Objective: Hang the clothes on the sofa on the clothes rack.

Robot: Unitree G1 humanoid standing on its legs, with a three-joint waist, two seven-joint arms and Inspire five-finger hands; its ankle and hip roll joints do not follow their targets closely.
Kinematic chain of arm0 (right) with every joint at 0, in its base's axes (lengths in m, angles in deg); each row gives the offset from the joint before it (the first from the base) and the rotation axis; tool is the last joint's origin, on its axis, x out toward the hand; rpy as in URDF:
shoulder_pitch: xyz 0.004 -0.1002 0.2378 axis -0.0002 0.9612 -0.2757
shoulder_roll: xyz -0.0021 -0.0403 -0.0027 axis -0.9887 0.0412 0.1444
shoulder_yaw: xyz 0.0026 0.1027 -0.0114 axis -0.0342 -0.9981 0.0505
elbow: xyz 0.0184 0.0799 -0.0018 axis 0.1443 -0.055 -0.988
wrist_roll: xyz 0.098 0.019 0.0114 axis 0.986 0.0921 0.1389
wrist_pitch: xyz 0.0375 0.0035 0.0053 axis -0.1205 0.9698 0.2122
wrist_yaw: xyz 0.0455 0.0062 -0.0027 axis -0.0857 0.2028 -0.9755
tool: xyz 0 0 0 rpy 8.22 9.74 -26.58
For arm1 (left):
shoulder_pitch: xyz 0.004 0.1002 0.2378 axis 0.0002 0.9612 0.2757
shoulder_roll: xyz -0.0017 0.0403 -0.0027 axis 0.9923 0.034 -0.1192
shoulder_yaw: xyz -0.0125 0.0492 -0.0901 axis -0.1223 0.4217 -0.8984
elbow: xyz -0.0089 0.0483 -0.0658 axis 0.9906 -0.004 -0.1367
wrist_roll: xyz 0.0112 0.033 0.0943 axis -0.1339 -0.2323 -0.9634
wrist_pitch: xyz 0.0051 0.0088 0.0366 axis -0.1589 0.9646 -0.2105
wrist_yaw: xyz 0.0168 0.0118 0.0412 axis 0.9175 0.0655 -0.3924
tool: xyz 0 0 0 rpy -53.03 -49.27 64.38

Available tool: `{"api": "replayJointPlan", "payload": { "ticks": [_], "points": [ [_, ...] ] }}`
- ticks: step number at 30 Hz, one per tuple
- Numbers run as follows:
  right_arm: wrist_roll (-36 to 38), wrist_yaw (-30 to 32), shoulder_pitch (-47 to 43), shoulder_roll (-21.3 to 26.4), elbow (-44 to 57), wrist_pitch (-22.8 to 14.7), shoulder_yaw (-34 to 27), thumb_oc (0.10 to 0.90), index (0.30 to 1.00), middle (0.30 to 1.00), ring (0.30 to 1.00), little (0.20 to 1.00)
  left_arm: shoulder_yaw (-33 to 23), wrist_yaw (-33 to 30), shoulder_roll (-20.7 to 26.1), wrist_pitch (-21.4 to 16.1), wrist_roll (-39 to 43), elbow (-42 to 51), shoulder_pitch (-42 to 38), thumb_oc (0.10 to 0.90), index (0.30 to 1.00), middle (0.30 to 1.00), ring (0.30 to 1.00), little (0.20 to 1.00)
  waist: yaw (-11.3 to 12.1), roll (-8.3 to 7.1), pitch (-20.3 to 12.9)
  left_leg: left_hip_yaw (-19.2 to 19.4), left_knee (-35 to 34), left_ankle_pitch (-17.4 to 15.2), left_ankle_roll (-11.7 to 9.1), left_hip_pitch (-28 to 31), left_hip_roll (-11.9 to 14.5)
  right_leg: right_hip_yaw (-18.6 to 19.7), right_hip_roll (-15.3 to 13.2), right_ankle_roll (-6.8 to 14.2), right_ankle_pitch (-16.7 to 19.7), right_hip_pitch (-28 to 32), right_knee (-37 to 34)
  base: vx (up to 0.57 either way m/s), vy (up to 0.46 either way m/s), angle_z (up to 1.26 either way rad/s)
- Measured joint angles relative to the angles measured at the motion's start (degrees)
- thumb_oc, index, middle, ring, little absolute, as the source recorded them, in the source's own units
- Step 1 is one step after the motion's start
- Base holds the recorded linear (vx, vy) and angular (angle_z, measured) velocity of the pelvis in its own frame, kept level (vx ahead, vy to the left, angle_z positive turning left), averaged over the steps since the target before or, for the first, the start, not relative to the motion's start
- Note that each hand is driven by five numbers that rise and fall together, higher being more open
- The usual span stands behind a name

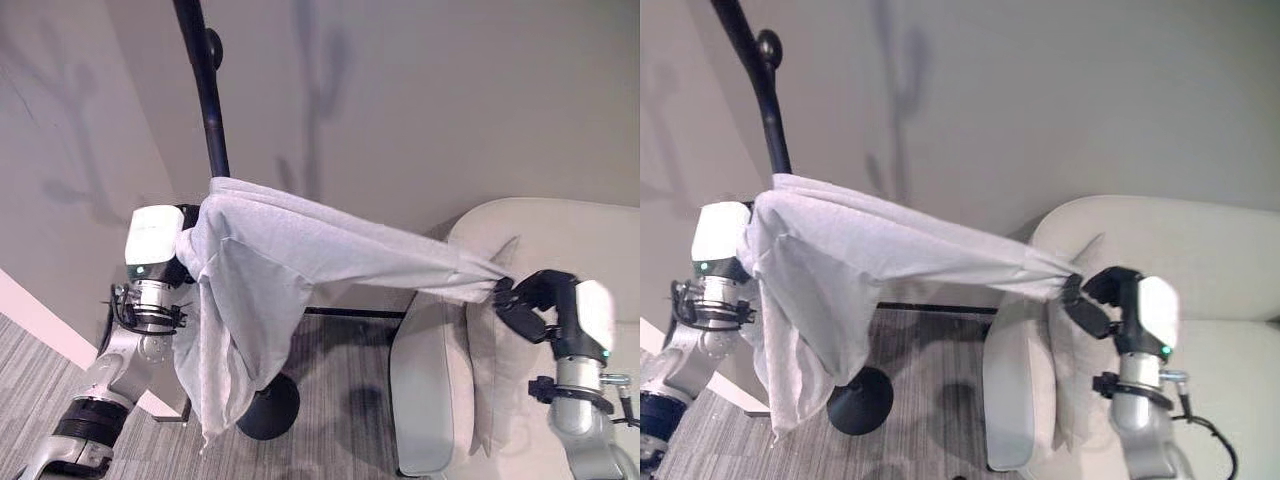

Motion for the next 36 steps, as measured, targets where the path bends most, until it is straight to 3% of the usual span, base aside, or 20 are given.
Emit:
{"api": "replayJointPlan", "payload": {
  "ticks": [2, 3, 4, 6, 9, 10, 11, 13, 16, 19, 23, 31, 32, 33, 36],
  "points": [
    [2.09, -0.82, 0.21, -0.58, -0.15, 0.56, 3.12, 0.400, 0.300, 0.300, 0.300, 0.300, -0.57, 0.17, -3.67, -0.19, 2.91, 0.80, 1.38, 0.400, 0.300, 0.300, 0.300, 0.300, -0.19, 0.17, -0.07, 0.03, 0.00, 0.00, 0.00, 0.08, -0.02, -0.01, -0.02, 0.00, 0.00, 0.03, 0.00, 0.00, 0.000, 0.00],
    [2.32, -1.60, 0.21, -0.97, -0.25, 0.61, 4.65, 0.400, 0.300, 0.300, 0.300, 0.300, -0.13, 0.79, -5.54, -0.37, 4.55, 0.82, 1.58, 0.530, 0.495, 0.495, 0.495, 0.495, -0.21, 0.21, -0.04, 0.03, 0.01, 0.01, 0.00, 0.04, 0.04, -0.05, 0.01, 0.00, 0.00, -0.03, 0.00, 0.00, 0.000, 0.00],
    [3.44, -1.80, 0.21, -1.56, -0.25, 0.66, 5.90, 0.400, 0.300, 0.300, 0.300, 0.300, -0.06, 0.86, -7.24, -0.48, 6.85, 0.82, 1.68, 0.800, 0.900, 0.900, 0.900, 0.900, -0.23, 0.22, -0.05, 0.02, 0.00, 0.04, 0.03, 0.04, 0.05, -0.25, 0.01, 0.00, 0.00, -0.01, 0.00, 0.00, 0.000, 0.00],
    [6.21, -3.43, 0.00, -2.17, -0.27, 0.60, 12.46, 0.400, 0.300, 0.300, 0.300, 0.300, -0.93, 0.59, -13.28, -0.37, 15.82, -0.86, 1.76, 0.800, 0.900, 0.900, 0.900, 0.900, -0.34, 0.29, -0.07, 0.04, 0.01, 0.04, 0.03, 0.07, -0.01, -0.35, -0.07, 0.00, 0.00, 0.04, 0.00, 0.00, 0.000, 0.00],
    [8.21, -5.09, -0.70, -2.21, -0.24, 0.61, 19.47, 0.400, 0.300, 0.300, 0.300, 0.300, 1.59, 1.12, -17.40, -1.31, 28.85, -0.90, 2.79, 0.800, 0.900, 0.900, 0.900, 0.900, -0.44, 0.30, -0.07, 0.16, 0.00, 0.04, 0.04, 0.06, -0.10, -0.35, -0.23, 0.01, 0.00, -0.07, 0.00, -0.01, 0.021, -0.02],
    [8.99, -6.19, -2.03, -2.21, -0.24, 0.61, 24.06, 0.400, 0.300, 0.300, 0.300, 0.300, 2.47, 3.20, -20.33, -3.03, 40.76, -1.47, 4.15, 0.800, 0.900, 0.900, 0.900, 0.900, -0.64, 0.30, -0.06, 0.45, 0.00, 0.03, 0.04, 0.12, -0.20, -0.09, -0.25, 0.01, 0.01, -0.21, 0.00, -0.01, 0.029, -0.07],
    [9.03, -6.87, -2.72, -2.20, -0.25, 0.58, 26.29, 0.400, 0.300, 0.300, 0.300, 0.300, 3.27, 4.96, -21.42, -4.09, 47.29, -3.32, 4.35, 0.800, 0.900, 0.900, 0.900, 0.900, -0.60, 0.31, -0.07, 0.98, 0.00, 0.03, 0.04, 0.22, -0.20, 0.17, -0.23, 0.01, 0.00, -0.28, 0.00, 0.00, 0.021, -0.12],
    [9.21, -7.46, -4.04, -2.22, -0.61, 0.55, 28.59, 0.400, 0.300, 0.300, 0.300, 0.300, 4.17, 7.47, -21.73, -4.49, 52.74, -6.66, 4.58, 0.800, 0.900, 0.900, 0.900, 0.900, -0.89, 0.31, -0.06, 1.60, 0.00, 0.03, 0.04, 0.46, -0.16, 0.36, -0.11, 0.01, 0.01, -0.43, 0.00, 0.00, 0.025, -0.11],
    [10.18, -9.37, -6.48, -2.10, -5.09, 0.48, 32.48, 0.400, 0.300, 0.300, 0.300, 0.300, 4.47, 10.30, -21.20, -4.96, 54.86, -15.52, 5.73, 0.800, 0.900, 0.900, 0.900, 0.900, -2.02, 0.31, -0.12, 2.32, 0.00, 0.03, 0.04, 1.11, 0.05, 1.07, 0.18, 0.03, 0.00, -0.44, 0.00, 0.01, 0.026, -0.13],
    [10.52, -10.15, -6.05, -2.13, -8.91, 0.54, 32.58, 0.400, 0.300, 0.300, 0.300, 0.300, 3.78, 11.27, -22.94, -6.09, 54.90, -24.79, 6.02, 0.800, 0.900, 0.900, 0.900, 0.900, -1.99, 0.35, -0.13, 2.77, 0.00, 0.03, 0.04, 1.47, 0.18, 1.53, 0.26, 0.03, 0.00, -0.37, 0.00, 0.00, 0.031, -0.09],
    [10.53, -10.84, -5.18, -1.84, -12.11, 1.18, 32.49, 0.400, 0.300, 0.300, 0.300, 0.300, 2.71, 12.06, -24.70, -4.95, 56.05, -32.06, 8.42, 0.800, 0.900, 0.900, 0.900, 0.900, -1.95, 0.22, -0.01, 2.72, -0.03, 0.03, 0.04, 0.58, 0.15, 1.30, -0.01, 0.04, -0.01, -1.10, 0.00, 0.00, 0.041, 0.02],
    [10.22, -10.51, -5.16, -0.95, -10.96, 1.16, 32.35, 0.400, 0.300, 0.300, 0.300, 0.300, 0.51, 11.72, -29.01, -3.74, 57.64, -39.08, 8.84, 0.800, 0.900, 0.900, 0.900, 0.900, -1.76, -0.30, 0.38, 0.58, -0.06, 0.00, 0.01, -2.12, -0.05, -1.41, -0.58, 0.15, -0.09, -1.49, -0.04, 0.00, 0.053, 0.17],
    [10.22, -10.18, -5.15, -0.83, -11.00, 1.17, 32.06, 0.524, 0.486, 0.486, 0.486, 0.486, 0.56, 11.64, -29.01, -3.74, 56.76, -39.11, 8.80, 0.800, 0.900, 0.900, 0.900, 0.900, -1.83, -0.32, 0.39, -0.09, -0.05, 0.00, 0.01, -2.35, -0.06, -1.64, -0.56, 0.16, -0.09, -1.54, -0.04, 0.00, 0.027, 0.20],
    [10.23, -9.91, -5.16, -0.84, -10.97, 1.15, 32.02, 0.800, 0.900, 0.900, 0.900, 0.900, 0.57, 11.60, -29.00, -3.72, 56.27, -39.17, 8.90, 0.800, 0.900, 0.900, 0.900, 0.900, -1.71, -0.33, 0.40, -0.18, -0.05, 0.00, 0.01, -2.50, -0.07, -1.63, -0.58, 0.16, -0.09, -1.60, -0.04, 0.00, 0.037, 0.10],
    [10.28, -9.52, -4.61, -1.22, -11.48, 1.00, 31.52, 0.800, 0.900, 0.900, 0.900, 0.900, 1.19, 11.40, -28.91, -3.79, 53.80, -40.98, 8.58, 0.800, 0.900, 0.900, 0.900, 0.900, -1.68, -0.33, 0.40, -0.36, -0.05, 0.00, 0.01, -2.73, -0.18, -1.91, -0.63, 0.16, -0.09, -1.73, -0.04, 0.00, 0.032, 0.02]
  ]
}}
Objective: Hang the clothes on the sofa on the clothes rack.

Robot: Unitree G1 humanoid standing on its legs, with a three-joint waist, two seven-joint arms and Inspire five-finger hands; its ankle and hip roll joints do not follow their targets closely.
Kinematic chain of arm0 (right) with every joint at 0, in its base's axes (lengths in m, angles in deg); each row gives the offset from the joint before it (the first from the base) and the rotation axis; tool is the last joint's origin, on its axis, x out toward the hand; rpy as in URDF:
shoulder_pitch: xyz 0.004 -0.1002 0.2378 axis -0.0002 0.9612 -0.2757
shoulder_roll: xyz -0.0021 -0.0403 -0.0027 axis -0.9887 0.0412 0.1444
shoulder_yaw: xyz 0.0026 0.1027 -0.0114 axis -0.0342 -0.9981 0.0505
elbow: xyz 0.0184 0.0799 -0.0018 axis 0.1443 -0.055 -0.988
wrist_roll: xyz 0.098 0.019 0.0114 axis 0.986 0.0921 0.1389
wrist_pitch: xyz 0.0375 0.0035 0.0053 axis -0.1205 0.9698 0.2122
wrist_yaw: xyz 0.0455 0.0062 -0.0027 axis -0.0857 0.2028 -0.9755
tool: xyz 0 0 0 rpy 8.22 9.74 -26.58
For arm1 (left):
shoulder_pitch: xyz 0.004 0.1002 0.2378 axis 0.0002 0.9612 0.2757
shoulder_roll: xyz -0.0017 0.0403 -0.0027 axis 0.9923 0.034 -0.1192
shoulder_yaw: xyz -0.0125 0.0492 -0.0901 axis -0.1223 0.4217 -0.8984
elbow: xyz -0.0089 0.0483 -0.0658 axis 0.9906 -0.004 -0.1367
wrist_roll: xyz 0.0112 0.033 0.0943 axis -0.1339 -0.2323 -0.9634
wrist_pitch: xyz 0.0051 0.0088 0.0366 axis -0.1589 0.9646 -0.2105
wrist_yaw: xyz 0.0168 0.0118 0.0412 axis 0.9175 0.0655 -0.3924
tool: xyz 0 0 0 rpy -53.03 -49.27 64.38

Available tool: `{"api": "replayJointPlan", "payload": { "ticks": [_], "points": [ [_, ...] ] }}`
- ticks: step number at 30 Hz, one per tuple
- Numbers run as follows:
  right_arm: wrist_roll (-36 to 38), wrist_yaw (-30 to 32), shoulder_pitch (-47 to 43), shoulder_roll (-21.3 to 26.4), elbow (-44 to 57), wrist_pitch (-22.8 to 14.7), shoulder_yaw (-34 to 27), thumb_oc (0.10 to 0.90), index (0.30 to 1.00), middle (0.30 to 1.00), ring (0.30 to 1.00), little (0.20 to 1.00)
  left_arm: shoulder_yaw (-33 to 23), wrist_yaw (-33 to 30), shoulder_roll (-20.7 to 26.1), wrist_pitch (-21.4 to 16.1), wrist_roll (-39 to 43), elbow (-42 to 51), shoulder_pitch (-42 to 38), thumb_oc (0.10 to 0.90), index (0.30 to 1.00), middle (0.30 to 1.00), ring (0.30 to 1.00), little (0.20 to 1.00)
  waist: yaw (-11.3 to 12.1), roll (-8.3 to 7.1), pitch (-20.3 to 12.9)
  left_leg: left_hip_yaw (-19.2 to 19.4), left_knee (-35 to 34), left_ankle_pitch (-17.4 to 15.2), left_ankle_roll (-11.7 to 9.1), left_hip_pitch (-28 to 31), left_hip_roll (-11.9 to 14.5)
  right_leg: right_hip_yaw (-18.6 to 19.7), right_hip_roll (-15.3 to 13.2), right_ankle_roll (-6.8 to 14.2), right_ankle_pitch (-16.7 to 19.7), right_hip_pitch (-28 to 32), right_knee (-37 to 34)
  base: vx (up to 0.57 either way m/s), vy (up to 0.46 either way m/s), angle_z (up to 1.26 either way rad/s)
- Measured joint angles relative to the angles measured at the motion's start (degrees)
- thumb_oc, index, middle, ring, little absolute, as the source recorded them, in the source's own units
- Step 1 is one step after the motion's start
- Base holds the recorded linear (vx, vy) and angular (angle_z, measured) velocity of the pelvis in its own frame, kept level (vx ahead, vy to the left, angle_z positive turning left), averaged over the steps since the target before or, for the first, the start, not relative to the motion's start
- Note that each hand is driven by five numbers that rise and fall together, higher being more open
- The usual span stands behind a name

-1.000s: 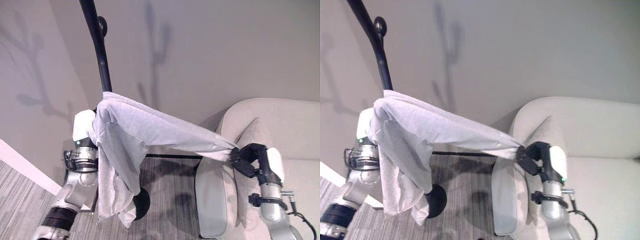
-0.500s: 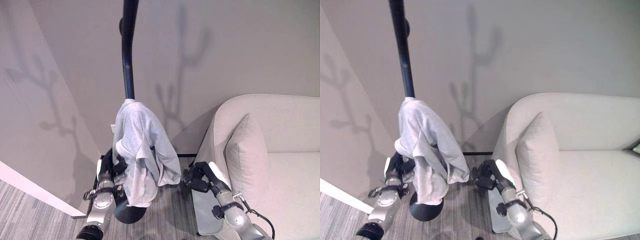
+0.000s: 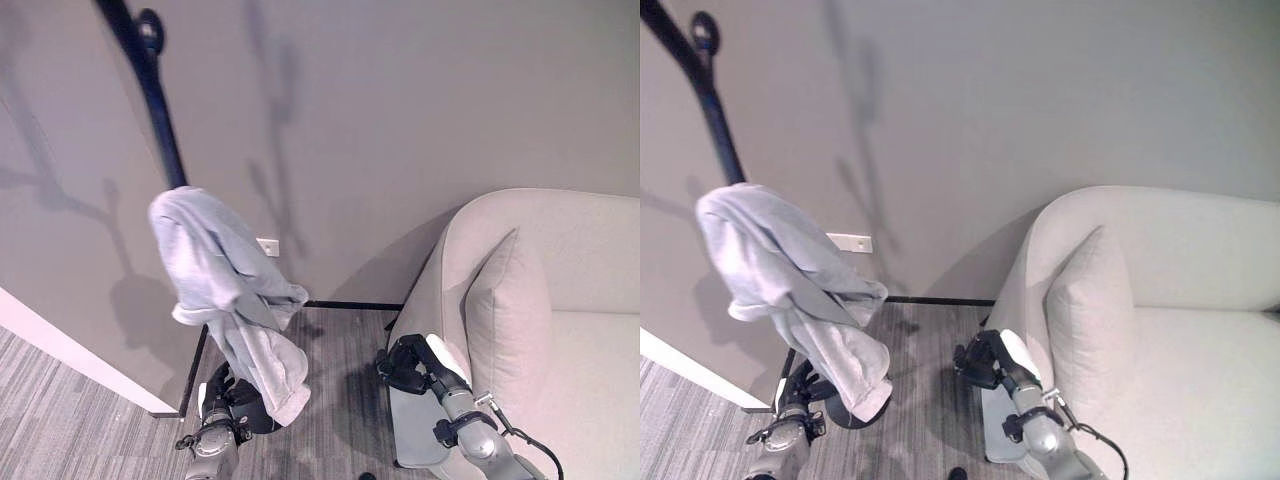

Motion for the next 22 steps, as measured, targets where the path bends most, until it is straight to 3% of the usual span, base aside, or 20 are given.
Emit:
{"api": "replayJointPlan", "payload": {
  "ticks": [10, 14, 18, 22],
  "points": [
    [1.05, -0.14, 3.48, -3.16, -19.86, -0.37, -1.93, 0.800, 0.900, 0.900, 0.900, 0.900, 2.25, 4.69, 1.01, 0.03, -13.13, -11.23, -0.10, 0.800, 0.900, 0.900, 0.900, 0.900, -0.50, -0.06, 0.03, 0.55, 0.01, 0.00, 0.01, 0.07, -0.41, 0.57, -0.07, 0.11, -0.08, -0.48, 0.01, -0.01, 0.014, -0.04],
    [2.25, -0.10, 0.89, -9.44, -31.55, -3.32, -4.23, 0.800, 0.900, 0.900, 0.900, 0.900, 1.42, 7.04, 1.17, 1.81, -16.07, -16.28, 0.94, 0.800, 0.900, 0.900, 0.900, 0.900, -0.52, -0.30, -0.11, 1.84, 0.02, -0.01, 0.02, 0.80, -0.43, 1.31, 0.01, 0.23, -0.17, -0.45, 0.01, 0.00, 0.005, -0.10],
    [6.96, -2.99, -0.60, -15.05, -44.86, -0.93, -8.35, 0.800, 0.900, 0.900, 0.900, 0.900, -2.64, 8.36, 1.27, 3.97, -15.39, -20.10, 3.51, 0.800, 0.900, 0.900, 0.900, 0.900, 0.91, -0.35, -0.14, 1.85, 0.02, -0.03, 0.05, 0.88, -0.49, 1.53, -0.02, 0.47, -0.36, -0.40, 0.00, 0.00, -0.002, 0.00],
    [11.47, -5.05, 1.80, -15.27, -50.48, 2.92, -10.95, 0.800, 0.900, 0.900, 0.900, 0.900, -2.74, 8.67, 1.78, 4.64, -12.80, -19.95, 4.89, 0.800, 0.900, 0.900, 0.900, 0.900, 1.43, 0.14, 0.19, 1.89, 0.02, -0.04, 0.06, 0.84, -0.48, 1.50, -0.02, 0.48, -0.37, -0.41, 0.01, 0.00, 0.000, 0.00]
  ]
}}
